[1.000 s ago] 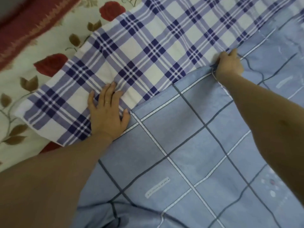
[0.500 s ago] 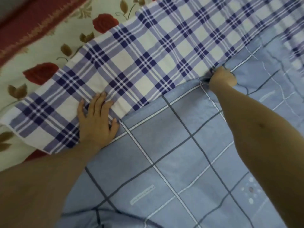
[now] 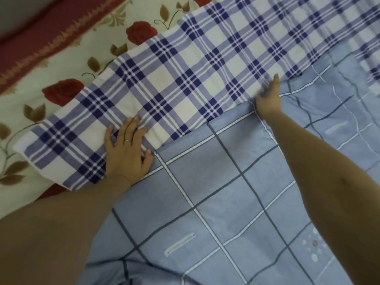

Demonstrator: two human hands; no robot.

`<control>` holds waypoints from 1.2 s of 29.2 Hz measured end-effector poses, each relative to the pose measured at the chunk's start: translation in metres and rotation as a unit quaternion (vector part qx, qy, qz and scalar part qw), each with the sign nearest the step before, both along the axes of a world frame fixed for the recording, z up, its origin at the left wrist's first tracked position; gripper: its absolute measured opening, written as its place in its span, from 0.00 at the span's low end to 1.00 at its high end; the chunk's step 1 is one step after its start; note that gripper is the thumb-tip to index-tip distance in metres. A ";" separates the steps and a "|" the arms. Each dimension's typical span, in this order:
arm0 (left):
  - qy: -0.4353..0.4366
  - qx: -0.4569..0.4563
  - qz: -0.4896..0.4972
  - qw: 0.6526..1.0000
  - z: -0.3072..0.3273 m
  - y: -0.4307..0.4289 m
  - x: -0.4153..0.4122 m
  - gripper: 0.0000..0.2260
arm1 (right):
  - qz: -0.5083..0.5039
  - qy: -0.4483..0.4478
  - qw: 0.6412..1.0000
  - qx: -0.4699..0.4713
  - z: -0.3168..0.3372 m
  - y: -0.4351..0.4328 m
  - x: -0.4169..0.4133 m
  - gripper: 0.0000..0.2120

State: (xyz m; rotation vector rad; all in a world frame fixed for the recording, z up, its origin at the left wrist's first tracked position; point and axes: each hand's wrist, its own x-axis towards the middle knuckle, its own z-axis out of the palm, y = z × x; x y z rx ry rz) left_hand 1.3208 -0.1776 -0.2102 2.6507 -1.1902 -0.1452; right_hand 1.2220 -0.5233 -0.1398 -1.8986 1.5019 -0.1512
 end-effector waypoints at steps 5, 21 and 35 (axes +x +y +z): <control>-0.003 0.000 -0.006 1.000 -0.003 0.000 0.000 0.24 | -0.028 -0.034 0.987 -0.154 -0.025 0.136 -0.010 0.28; 0.074 -0.103 -0.005 0.992 -0.001 0.029 -0.016 0.23 | 0.100 0.017 0.968 -0.231 -0.088 0.343 -0.047 0.26; -0.067 0.176 -0.494 0.849 0.061 0.260 -0.281 0.65 | 0.113 0.150 0.981 -0.052 0.004 0.506 -0.436 0.57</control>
